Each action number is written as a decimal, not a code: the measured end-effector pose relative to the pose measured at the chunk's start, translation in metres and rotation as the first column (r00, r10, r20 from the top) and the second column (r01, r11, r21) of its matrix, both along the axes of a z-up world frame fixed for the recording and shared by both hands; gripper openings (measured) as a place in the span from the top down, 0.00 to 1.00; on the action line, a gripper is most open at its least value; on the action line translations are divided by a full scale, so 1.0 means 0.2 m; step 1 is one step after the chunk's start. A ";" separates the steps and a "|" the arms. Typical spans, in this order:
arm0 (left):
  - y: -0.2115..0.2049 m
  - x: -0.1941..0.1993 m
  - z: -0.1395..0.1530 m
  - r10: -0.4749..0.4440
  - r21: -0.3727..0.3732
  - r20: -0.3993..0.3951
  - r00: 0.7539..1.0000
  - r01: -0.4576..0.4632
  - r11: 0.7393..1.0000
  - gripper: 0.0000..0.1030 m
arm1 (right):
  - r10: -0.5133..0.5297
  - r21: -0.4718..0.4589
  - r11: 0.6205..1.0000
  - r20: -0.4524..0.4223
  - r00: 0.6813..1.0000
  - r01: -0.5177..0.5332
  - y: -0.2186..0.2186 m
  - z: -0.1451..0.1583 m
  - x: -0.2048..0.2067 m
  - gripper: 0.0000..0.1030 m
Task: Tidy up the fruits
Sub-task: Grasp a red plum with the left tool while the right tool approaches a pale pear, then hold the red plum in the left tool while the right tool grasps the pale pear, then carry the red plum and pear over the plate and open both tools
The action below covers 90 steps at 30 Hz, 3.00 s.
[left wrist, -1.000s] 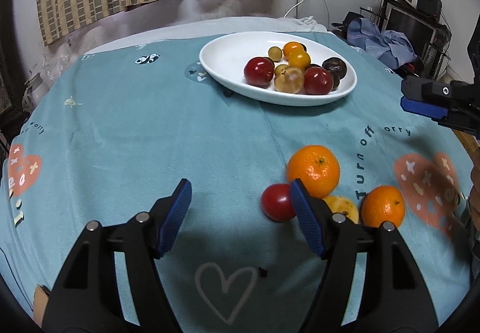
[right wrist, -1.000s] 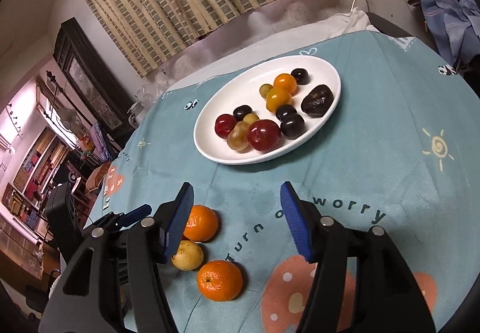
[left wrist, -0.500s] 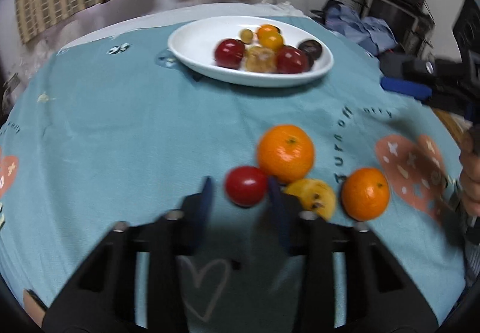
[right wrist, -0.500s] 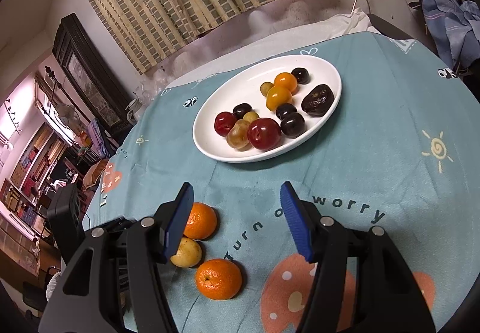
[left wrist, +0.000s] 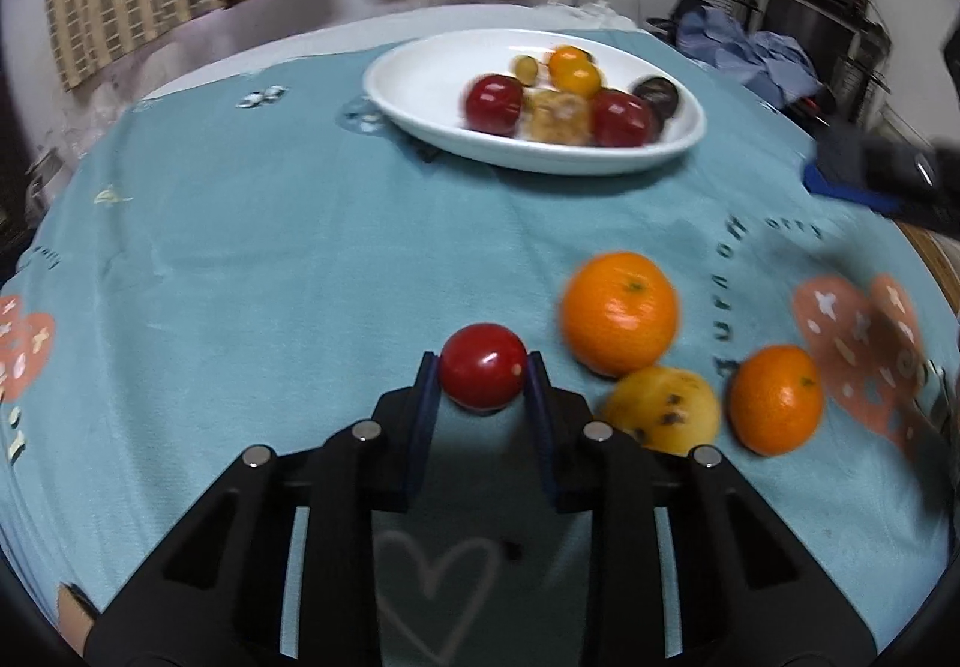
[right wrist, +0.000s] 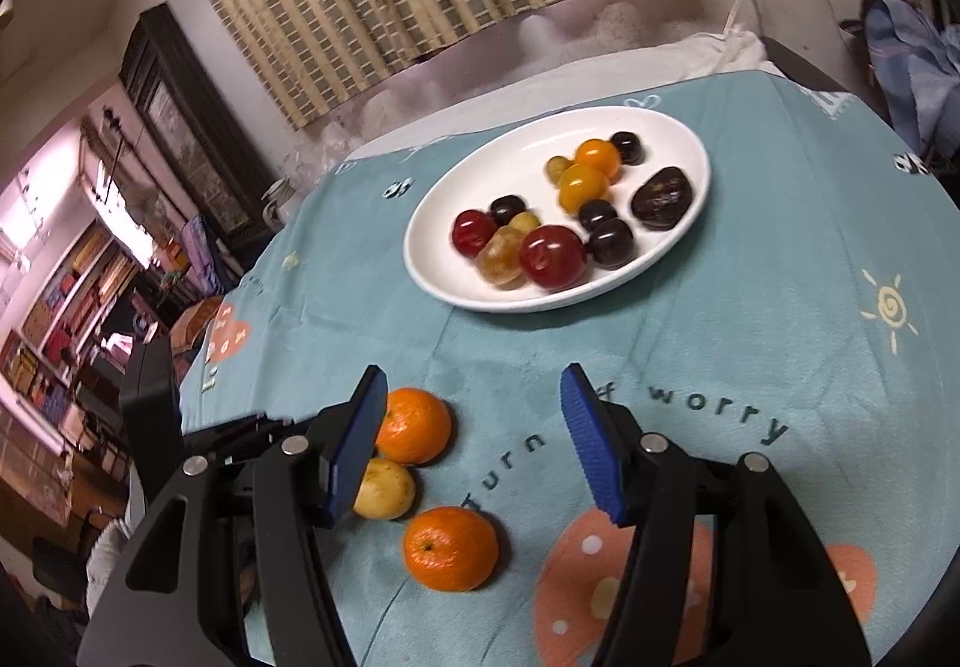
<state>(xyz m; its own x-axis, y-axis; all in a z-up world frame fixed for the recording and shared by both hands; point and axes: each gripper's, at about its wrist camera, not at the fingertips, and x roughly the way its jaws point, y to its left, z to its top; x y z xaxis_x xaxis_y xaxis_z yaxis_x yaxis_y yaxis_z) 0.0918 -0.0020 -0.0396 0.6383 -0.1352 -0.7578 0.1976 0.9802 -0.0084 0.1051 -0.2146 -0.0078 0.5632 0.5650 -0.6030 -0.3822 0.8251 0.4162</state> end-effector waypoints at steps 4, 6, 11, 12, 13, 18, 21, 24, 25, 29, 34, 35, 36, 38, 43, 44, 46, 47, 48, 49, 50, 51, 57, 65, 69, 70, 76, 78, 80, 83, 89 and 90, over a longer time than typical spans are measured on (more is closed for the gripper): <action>0.09 0.02 0.01 0.063 -0.028 -0.002 0.998 -0.063 0.998 0.72 | 0.116 -0.089 0.990 0.029 0.993 -0.113 0.16 -0.01 -0.07 0.41; 0.12 0.02 0.01 0.079 -0.034 -0.004 0.997 -0.079 0.996 0.72 | 0.155 -0.131 0.980 0.034 0.987 -0.150 0.23 -0.03 -0.11 0.41; 0.12 0.03 0.00 0.088 -0.027 -0.008 0.996 -0.088 0.996 0.72 | 0.236 -0.261 0.941 0.052 0.970 -0.215 0.38 -0.09 -0.18 0.41; 0.12 0.03 0.00 0.089 -0.026 -0.009 0.996 -0.089 0.996 0.72 | 0.245 -0.277 0.935 0.053 0.968 -0.222 0.40 -0.10 -0.19 0.41; 0.12 0.03 0.00 0.090 -0.026 -0.010 0.996 -0.090 0.996 0.72 | 0.255 -0.301 0.926 0.054 0.965 -0.228 0.42 -0.11 -0.20 0.42; 0.11 0.04 -0.01 0.090 -0.015 -0.015 0.996 -0.091 0.996 0.72 | 0.262 -0.368 0.901 0.042 0.964 -0.229 0.48 -0.16 -0.20 0.46; 0.10 0.04 -0.01 0.091 -0.013 -0.014 0.996 -0.091 0.996 0.72 | 0.268 -0.401 0.888 0.052 0.962 -0.226 0.52 -0.18 -0.21 0.53; 0.10 0.04 -0.01 0.092 -0.010 -0.015 0.996 -0.092 0.996 0.72 | 0.258 -0.421 0.883 0.068 0.964 -0.207 0.54 -0.19 -0.22 0.57; 0.10 0.04 -0.01 0.091 -0.008 -0.014 0.996 -0.091 0.996 0.71 | 0.254 -0.429 0.881 0.077 0.964 -0.198 0.55 -0.19 -0.22 0.58; 0.10 0.04 -0.01 0.094 0.000 -0.011 0.996 -0.094 0.996 0.71 | 0.246 -0.454 0.874 0.100 0.964 -0.176 0.56 -0.20 -0.23 0.64; 0.10 0.04 -0.01 0.093 0.002 -0.013 0.996 -0.093 0.996 0.70 | 0.249 -0.464 0.869 0.110 0.962 -0.172 0.56 -0.22 -0.23 0.64; 0.10 0.04 -0.01 0.093 0.001 -0.013 0.996 -0.093 0.996 0.70 | 0.247 -0.456 0.873 0.107 0.963 -0.173 0.55 -0.22 -0.22 0.65; 0.10 0.04 -0.01 0.093 0.001 -0.013 0.996 -0.093 0.996 0.70 | 0.245 -0.446 0.877 0.102 0.964 -0.176 0.55 -0.22 -0.21 0.65; 0.09 0.04 -0.02 0.091 -0.002 -0.015 0.996 -0.091 0.996 0.70 | 0.243 -0.427 0.886 0.091 0.966 -0.182 0.53 -0.21 -0.20 0.65; 0.09 0.04 -0.02 0.091 -0.005 -0.005 0.996 -0.091 0.996 0.71 | 0.264 -0.426 0.883 0.100 0.959 -0.199 0.55 -0.21 -0.23 0.65; 0.09 0.04 -0.01 0.093 -0.004 0.002 0.996 -0.093 0.996 0.71 | 0.267 -0.425 0.882 0.100 0.959 -0.201 0.55 -0.21 -0.23 0.65; 0.10 0.03 0.00 0.104 0.001 0.022 0.994 -0.104 0.995 0.72 | 0.261 -0.418 0.887 0.101 0.960 -0.197 0.55 -0.21 -0.23 0.65; 0.11 0.03 0.01 0.111 0.003 0.031 0.993 -0.111 0.994 0.72 | 0.255 -0.413 0.890 0.103 0.961 -0.192 0.54 -0.20 -0.23 0.65; 0.11 0.03 0.01 0.114 0.002 0.033 0.993 -0.114 0.993 0.72 | 0.249 -0.407 0.894 0.105 0.963 -0.187 0.53 -0.20 -0.22 0.65; 0.12 0.03 0.02 0.119 -0.003 0.034 0.992 -0.119 0.993 0.72 | 0.243 -0.399 0.899 0.108 0.964 -0.182 0.52 -0.19 -0.22 0.65; 0.12 0.03 0.02 0.121 -0.004 0.033 0.992 -0.121 0.993 0.72 | 0.239 -0.391 0.903 0.110 0.965 -0.179 0.51 -0.18 -0.22 0.65; 0.12 0.03 0.02 0.122 -0.004 0.033 0.992 -0.122 0.992 0.72 | 0.236 -0.381 0.908 0.114 0.965 -0.177 0.50 -0.17 -0.22 0.65; 0.11 0.02 0.04 0.119 0.010 0.058 0.991 -0.120 0.993 0.72 | 0.206 -0.336 0.930 0.136 0.969 -0.150 0.44 -0.11 -0.22 0.65; 0.10 0.01 0.06 0.117 0.019 0.071 0.991 -0.119 0.993 0.72 | 0.128 -0.266 0.960 0.150 0.980 -0.085 0.31 -0.04 -0.18 0.65; 0.09 0.06 0.14 0.128 -0.019 0.093 0.987 -0.127 0.992 0.72 | 0.081 -0.208 0.977 0.146 0.986 -0.050 0.24 0.02 -0.12 0.65; 0.08 0.09 0.18 0.124 -0.023 0.103 0.987 -0.122 0.992 0.72 | 0.066 -0.195 0.980 0.144 0.987 -0.037 0.21 0.04 -0.09 0.65; -0.04 0.29 0.39 0.093 -0.057 0.163 0.982 -0.085 0.995 0.72 | -0.069 -0.122 0.989 0.154 0.986 0.088 0.05 0.24 0.17 0.65; -0.08 0.36 0.41 0.084 -0.065 0.168 0.982 -0.074 0.995 0.72 | -0.102 -0.107 0.987 0.145 0.984 0.118 0.02 0.27 0.29 0.65; -0.12 0.44 0.41 0.078 -0.066 0.165 0.983 -0.068 0.995 0.72 | -0.124 -0.087 0.987 0.125 0.984 0.135 0.01 0.26 0.38 0.65; -0.14 0.55 0.36 0.075 -0.081 0.138 0.988 -0.064 0.995 0.72 | -0.147 -0.053 0.987 0.076 0.986 0.151 -0.01 0.20 0.52 0.65; -0.08 0.58 0.23 0.072 -0.056 0.084 0.994 -0.068 0.996 0.72 | -0.116 -0.068 0.991 -0.005 0.993 0.116 0.03 0.04 0.62 0.65; -0.06 0.54 0.23 0.077 -0.034 0.083 0.994 -0.075 0.997 0.72 | -0.118 -0.060 0.991 -0.012 0.993 0.118 0.03 0.04 0.62 0.65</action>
<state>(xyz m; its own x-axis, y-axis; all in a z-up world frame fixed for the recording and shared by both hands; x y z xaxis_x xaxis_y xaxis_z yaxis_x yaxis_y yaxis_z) 0.1998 -0.0135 0.0055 0.7088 -0.1061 -0.6974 0.1240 0.9920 -0.0249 0.2294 -0.2093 0.0002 0.6139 0.4582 -0.6428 -0.2744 0.8874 0.3705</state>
